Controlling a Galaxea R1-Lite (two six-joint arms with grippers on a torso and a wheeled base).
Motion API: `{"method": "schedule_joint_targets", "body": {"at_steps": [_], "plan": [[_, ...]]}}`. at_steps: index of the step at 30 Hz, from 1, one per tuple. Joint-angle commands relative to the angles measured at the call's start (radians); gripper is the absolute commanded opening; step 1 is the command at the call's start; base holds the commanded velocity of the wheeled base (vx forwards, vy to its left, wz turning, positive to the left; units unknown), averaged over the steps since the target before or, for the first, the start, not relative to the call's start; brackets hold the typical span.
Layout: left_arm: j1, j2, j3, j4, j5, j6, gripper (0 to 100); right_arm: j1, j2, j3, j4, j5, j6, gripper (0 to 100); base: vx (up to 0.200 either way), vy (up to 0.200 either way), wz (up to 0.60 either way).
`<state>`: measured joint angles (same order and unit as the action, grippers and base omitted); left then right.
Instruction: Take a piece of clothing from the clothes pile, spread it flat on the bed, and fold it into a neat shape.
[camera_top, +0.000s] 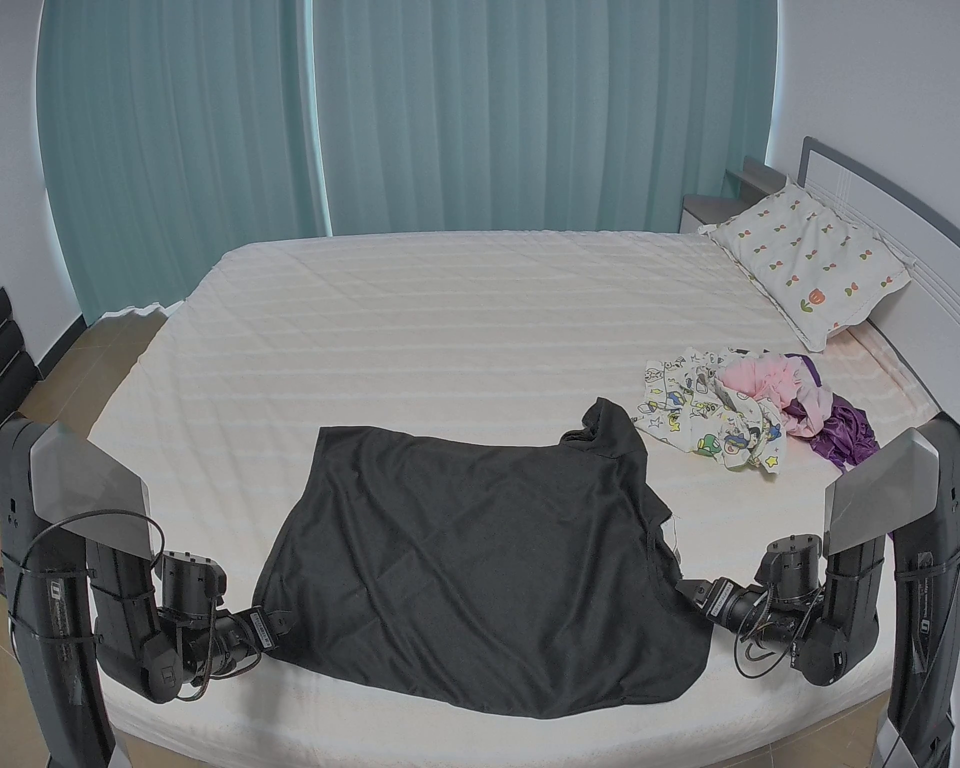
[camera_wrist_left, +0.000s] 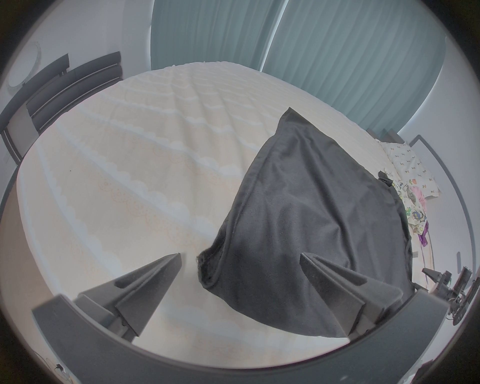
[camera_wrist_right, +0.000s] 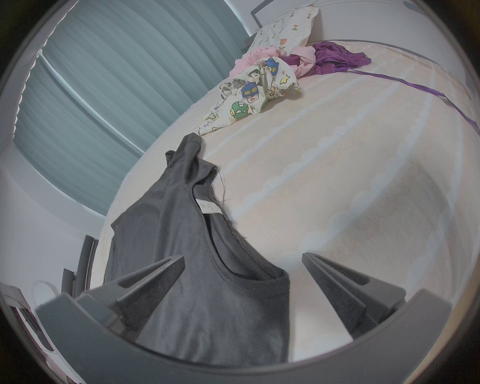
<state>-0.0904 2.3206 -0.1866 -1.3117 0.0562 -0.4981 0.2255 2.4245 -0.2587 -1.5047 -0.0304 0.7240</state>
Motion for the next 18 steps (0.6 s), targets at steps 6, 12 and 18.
{"method": "schedule_joint_targets", "body": {"at_steps": [6,12,18], "plan": [[-0.003,0.068,-0.048,-0.001,0.024,0.000,0,0.005,0.022,0.026,-0.002,0.003,-0.018,100,0.000,0.000,0.00],[-0.002,0.057,-0.050,-0.003,0.027,-0.045,0,0.009,0.019,0.019,0.012,0.020,-0.021,100,0.000,0.000,0.00],[0.003,-0.072,-0.036,-0.001,0.019,-0.142,0,0.032,0.019,0.010,0.014,0.044,-0.040,100,0.000,0.000,0.00]]}}
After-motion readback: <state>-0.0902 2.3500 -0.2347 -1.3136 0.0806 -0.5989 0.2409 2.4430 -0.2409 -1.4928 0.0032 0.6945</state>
